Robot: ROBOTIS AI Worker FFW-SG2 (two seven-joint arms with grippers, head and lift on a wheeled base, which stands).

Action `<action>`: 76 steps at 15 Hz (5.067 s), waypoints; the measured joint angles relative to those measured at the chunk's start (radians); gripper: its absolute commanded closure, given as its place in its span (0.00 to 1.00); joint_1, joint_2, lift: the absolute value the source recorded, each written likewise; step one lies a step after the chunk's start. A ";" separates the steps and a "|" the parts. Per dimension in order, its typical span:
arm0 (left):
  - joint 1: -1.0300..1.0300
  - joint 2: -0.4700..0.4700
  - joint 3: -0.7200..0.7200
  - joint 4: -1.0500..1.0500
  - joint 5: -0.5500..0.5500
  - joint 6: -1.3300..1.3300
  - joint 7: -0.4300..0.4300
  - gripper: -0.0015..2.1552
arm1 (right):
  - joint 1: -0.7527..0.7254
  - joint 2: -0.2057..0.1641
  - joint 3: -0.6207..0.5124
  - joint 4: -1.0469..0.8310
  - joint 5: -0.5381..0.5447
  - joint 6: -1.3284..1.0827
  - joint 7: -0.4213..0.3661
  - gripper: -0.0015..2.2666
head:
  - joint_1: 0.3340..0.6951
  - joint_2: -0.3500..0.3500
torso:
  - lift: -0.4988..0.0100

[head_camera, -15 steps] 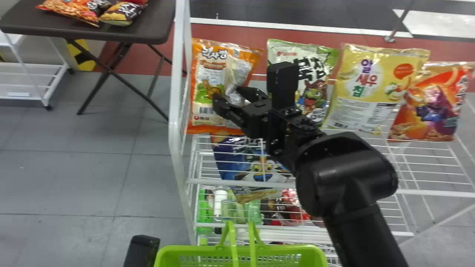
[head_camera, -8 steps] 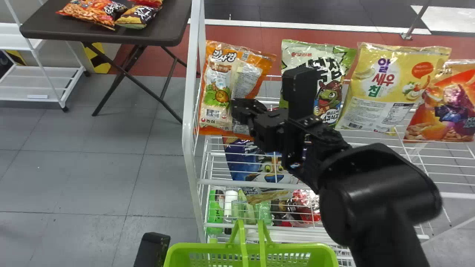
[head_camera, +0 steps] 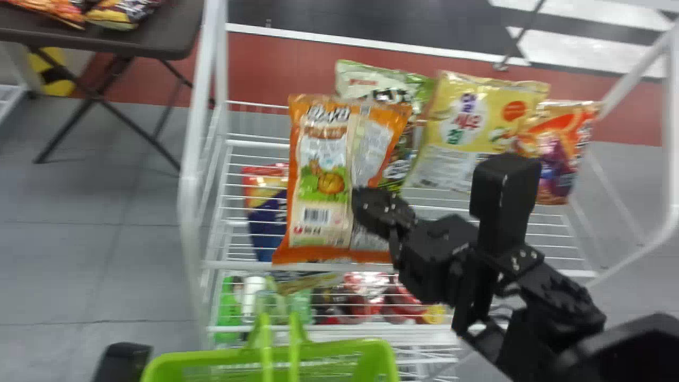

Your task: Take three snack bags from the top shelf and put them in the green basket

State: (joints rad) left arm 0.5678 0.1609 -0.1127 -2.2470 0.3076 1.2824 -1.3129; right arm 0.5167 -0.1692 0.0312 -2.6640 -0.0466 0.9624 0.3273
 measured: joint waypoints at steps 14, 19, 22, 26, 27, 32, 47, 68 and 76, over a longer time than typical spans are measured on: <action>0.004 -0.008 -0.016 -0.005 -0.001 -0.052 0.038 0.54 | 0.238 0.130 -0.321 -0.267 -0.008 0.589 0.453 0.92 | 1.00 0.00 | 0.90; 0.004 -0.008 -0.012 -0.006 0.003 -0.063 0.029 0.54 | 0.288 0.078 -0.175 -0.264 0.019 0.589 0.431 0.92 | 1.00 0.00 | 0.90; 0.005 -0.008 -0.009 -0.006 0.006 -0.071 0.023 0.54 | 0.297 0.001 0.016 -0.198 0.150 0.589 0.305 0.90 | 1.00 0.00 | 0.90; 0.004 -0.010 -0.010 -0.003 0.009 -0.092 0.024 0.54 | 0.296 -0.079 0.168 -0.105 0.274 0.589 0.292 0.00 | 1.00 0.00 | 0.90; 0.003 -0.010 -0.011 -0.001 0.010 -0.095 0.024 0.54 | 0.294 -0.086 0.166 -0.102 0.275 0.589 0.338 0.00 | 1.00 0.00 | 0.90; -0.003 -0.015 -0.022 0.003 0.009 -0.101 0.024 0.54 | 0.268 -0.046 0.062 -0.134 0.228 0.589 0.406 0.02 | 1.00 0.00 | 0.90; 0.004 -0.012 -0.044 0.004 0.001 -0.105 0.022 0.54 | -0.079 0.163 -0.184 0.278 -0.088 -0.325 0.083 0.04 | 1.00 0.00 | 0.90; -0.065 -0.013 0.010 0.067 0.017 -0.120 -0.003 0.54 | -0.434 0.163 -0.063 0.683 0.100 -0.322 0.047 0.97 | 1.00 0.07 | 0.90; -0.087 -0.014 -0.004 0.071 0.017 -0.099 0.011 0.54 | -0.090 0.163 -0.268 0.025 -0.047 0.229 0.185 0.97 | 1.00 0.00 | 0.90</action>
State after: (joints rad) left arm 0.4803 0.1472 -0.1169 -2.1763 0.3241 1.1836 -1.3017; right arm 0.4265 -0.0061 -0.2368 -2.6392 -0.0932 1.1911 0.5126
